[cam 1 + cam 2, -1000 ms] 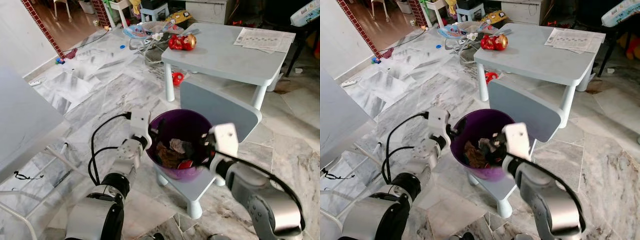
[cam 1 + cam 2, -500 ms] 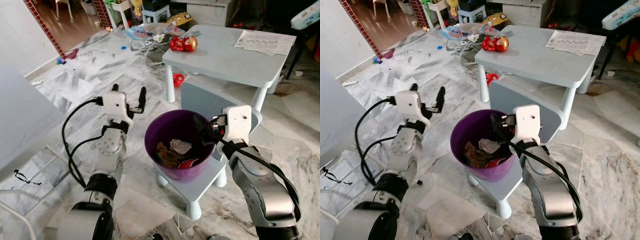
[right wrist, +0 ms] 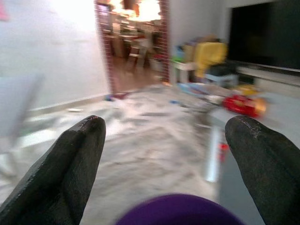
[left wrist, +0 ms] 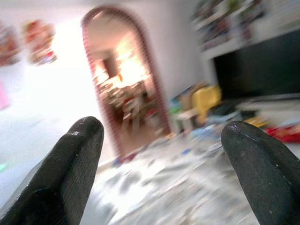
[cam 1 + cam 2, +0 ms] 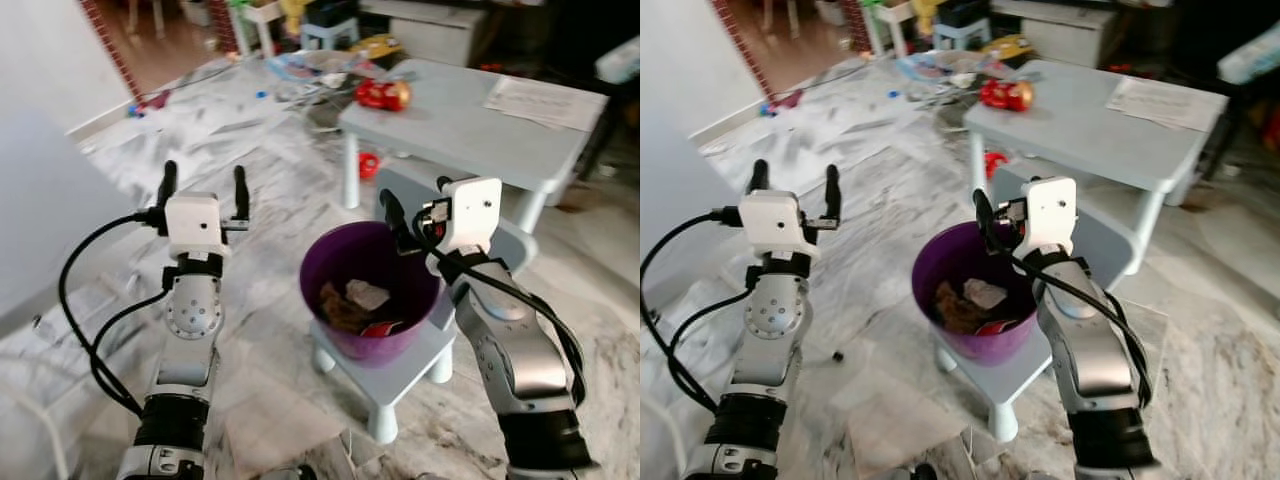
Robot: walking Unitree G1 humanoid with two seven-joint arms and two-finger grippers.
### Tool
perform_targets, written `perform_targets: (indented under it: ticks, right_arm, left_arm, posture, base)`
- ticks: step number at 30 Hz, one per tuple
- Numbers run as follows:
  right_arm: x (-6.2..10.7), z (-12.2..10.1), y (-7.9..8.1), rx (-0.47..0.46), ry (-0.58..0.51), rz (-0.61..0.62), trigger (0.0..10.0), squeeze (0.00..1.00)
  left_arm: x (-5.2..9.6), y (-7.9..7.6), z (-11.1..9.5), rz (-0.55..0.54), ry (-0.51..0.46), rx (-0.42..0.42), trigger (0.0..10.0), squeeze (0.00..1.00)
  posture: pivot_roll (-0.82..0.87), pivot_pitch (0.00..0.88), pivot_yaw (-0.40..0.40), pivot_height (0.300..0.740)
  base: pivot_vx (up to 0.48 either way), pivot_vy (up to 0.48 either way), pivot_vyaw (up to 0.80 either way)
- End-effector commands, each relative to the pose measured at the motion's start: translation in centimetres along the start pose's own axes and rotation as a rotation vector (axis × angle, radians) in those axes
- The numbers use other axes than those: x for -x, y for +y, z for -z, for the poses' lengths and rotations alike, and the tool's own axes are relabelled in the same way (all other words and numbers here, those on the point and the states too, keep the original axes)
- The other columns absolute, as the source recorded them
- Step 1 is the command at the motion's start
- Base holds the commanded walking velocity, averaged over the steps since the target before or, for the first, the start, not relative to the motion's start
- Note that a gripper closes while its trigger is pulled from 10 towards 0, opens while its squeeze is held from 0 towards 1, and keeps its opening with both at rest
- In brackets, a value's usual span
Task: Picking trash to rubbish bin
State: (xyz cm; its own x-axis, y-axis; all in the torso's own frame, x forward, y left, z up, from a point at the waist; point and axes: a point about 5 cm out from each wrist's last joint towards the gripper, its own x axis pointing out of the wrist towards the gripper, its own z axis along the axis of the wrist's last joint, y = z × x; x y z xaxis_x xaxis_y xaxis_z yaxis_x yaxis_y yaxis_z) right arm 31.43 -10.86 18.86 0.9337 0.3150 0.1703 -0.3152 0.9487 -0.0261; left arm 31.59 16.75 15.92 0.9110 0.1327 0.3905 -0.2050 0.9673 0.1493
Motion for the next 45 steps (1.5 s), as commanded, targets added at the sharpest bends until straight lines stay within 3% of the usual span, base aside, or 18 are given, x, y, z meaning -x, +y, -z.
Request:
perform_targets:
  ticks: [1,14,22,45]
  right_arm:
    - [-0.36,-0.07,0.39,0.000,-0.008,-0.022,10.0,0.00]
    - [-0.70,0.21,-0.03,-0.029,-0.006,-0.005,10.0,0.00]
    - [-0.82,0.15,-0.18,-0.048,-0.009,-0.001,10.0,0.00]
    - [-0.87,0.22,-0.04,-0.047,-0.002,-0.006,10.0,0.00]
  left_arm:
    - [-0.01,0.14,-0.25,-0.008,0.011,0.005,10.0,0.00]
    - [-0.30,-0.18,-0.60,-0.020,0.076,0.042,10.0,0.00]
    - [-0.72,-0.21,-0.55,-0.024,0.104,0.046,10.0,0.00]
    - [-0.54,-0.69,-0.09,-0.013,0.155,0.045,10.0,0.00]
  posture:
    - [-0.05,0.046,0.091,0.740]
    - [-0.05,0.050,0.092,0.740]
    - [-0.06,0.051,0.093,0.740]
    - [-0.06,0.060,0.095,0.740]
  base:
    - [0.000,0.000,0.80]
    - [0.000,0.000,0.76]
    - [0.000,0.000,0.00]
    - [0.000,0.345,0.00]
